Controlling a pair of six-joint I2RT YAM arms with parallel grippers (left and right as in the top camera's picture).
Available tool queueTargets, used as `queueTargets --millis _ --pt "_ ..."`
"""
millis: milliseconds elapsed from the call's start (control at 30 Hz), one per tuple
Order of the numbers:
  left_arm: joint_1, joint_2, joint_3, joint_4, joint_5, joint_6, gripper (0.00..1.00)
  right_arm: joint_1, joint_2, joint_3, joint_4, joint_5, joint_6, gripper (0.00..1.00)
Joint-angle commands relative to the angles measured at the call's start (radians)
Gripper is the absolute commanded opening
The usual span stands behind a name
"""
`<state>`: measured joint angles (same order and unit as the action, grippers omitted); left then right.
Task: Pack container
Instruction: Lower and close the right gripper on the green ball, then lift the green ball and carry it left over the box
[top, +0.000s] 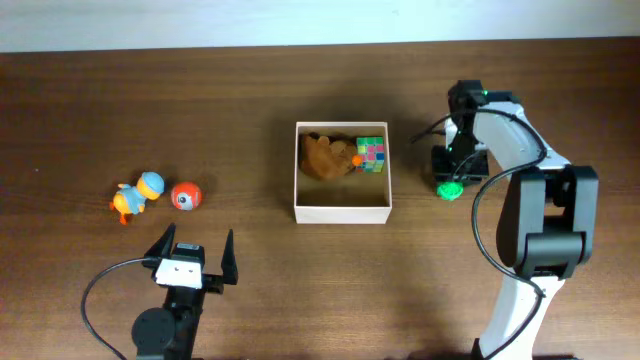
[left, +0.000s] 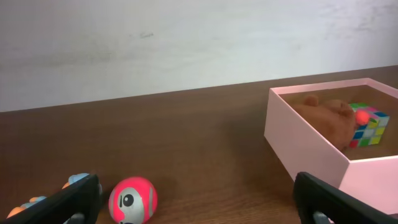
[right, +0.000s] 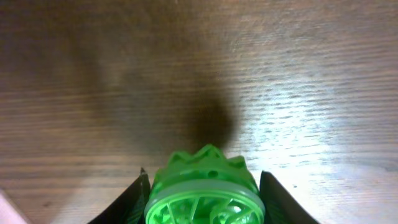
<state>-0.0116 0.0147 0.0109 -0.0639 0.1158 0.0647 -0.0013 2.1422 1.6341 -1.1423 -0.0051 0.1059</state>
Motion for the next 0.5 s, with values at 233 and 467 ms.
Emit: queueTargets --millis 233,467 --pt "0.006 -0.009 -0.002 -0.005 0.0 0.019 0.99 0.001 -0.003 0.241 -0.13 -0.032 -0.002 0.4" --pt "0.006 -0.009 -0.002 -0.005 0.0 0.019 0.99 0.033 -0.003 0.419 -0.232 -0.126 -0.052 0.35"
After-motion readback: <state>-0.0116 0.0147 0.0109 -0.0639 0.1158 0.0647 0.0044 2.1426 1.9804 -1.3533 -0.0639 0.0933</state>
